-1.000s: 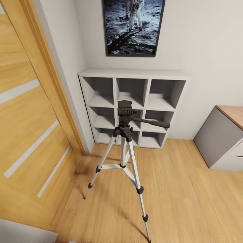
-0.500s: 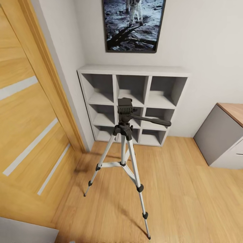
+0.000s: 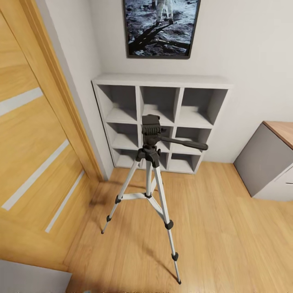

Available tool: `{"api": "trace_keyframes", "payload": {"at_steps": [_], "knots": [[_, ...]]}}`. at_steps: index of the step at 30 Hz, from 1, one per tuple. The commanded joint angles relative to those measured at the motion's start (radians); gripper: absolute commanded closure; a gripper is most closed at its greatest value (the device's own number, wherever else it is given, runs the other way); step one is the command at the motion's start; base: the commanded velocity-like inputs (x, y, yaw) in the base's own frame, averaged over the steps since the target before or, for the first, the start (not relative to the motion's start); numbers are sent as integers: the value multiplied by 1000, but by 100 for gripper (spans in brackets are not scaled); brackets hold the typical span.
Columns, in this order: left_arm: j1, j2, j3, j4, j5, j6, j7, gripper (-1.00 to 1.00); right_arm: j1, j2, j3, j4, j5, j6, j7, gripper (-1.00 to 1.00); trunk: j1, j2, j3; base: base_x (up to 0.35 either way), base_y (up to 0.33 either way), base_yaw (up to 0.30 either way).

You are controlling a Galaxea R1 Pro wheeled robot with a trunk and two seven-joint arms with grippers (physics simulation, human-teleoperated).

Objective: Attach the digital camera to the camera tripod in the bedroom.

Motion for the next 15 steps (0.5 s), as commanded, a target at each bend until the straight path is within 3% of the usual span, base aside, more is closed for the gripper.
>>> {"api": "trace_keyframes", "payload": {"at_steps": [1, 15], "knots": [[0, 0, 8, -1, -4, 0, 2, 100, -1, 0, 3, 3, 6, -6, 1, -100, 0, -2, -3, 0, 0, 0], [0, 0, 8, -1, -4, 0, 3, 100, -1, -3, 3, 3, 7, -6, 1, -100, 0, -2, -16, 0, 0, 0]]}}
